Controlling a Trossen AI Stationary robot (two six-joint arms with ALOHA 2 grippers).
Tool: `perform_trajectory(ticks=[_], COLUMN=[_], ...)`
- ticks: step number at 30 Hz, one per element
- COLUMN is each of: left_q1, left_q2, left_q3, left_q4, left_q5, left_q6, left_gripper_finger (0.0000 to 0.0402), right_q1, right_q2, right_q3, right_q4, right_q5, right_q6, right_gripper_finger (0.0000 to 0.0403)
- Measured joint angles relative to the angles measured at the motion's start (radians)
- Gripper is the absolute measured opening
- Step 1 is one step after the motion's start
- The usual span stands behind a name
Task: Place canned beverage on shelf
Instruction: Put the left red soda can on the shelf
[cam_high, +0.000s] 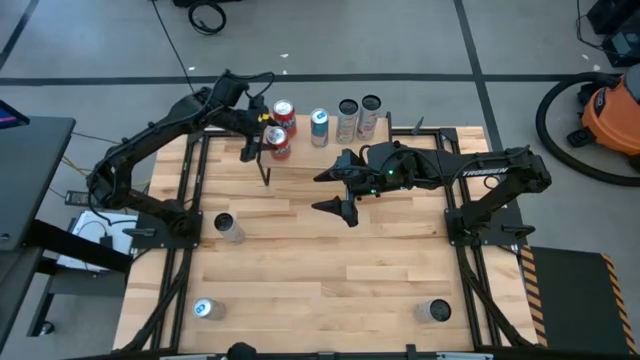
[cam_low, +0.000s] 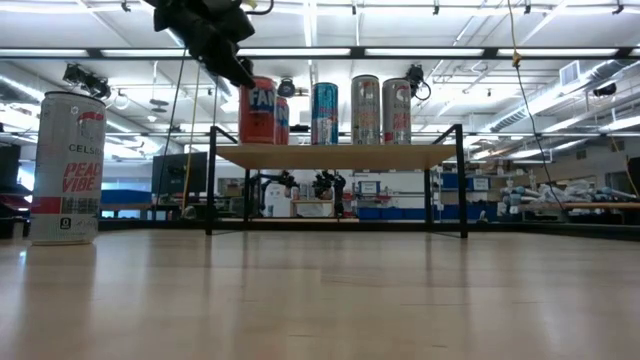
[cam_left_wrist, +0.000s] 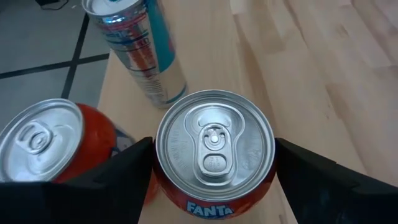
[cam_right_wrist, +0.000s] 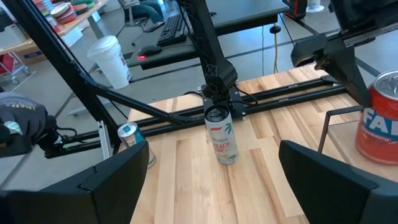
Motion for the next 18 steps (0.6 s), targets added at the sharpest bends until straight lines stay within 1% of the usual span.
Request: perform_trajectory(ticks=[11,15,18], left_q1=[0.0,-0.006,-0.006], left_q2=[0.0,0.0,0.0], left_q3=[0.0,0.0,0.0], left_q4=[0.01,0.053,0.056], left_q5=[0.004,0.004,0.003], left_q6=[-0.004,-0.031,-0.062], left_gripper_finger=[0.0314,0.0314,0.0314], right_q1=[0.0,0.0,0.0], right_q2=[0.0,0.0,0.0], right_q3=[0.0,0.0,0.0], right_q4=[0.0,0.0,0.0], right_q5=[0.0,0.0,0.0], right_q6=[0.0,0.0,0.0], right_gripper_finger=[0.0369,0.0369,0.0369])
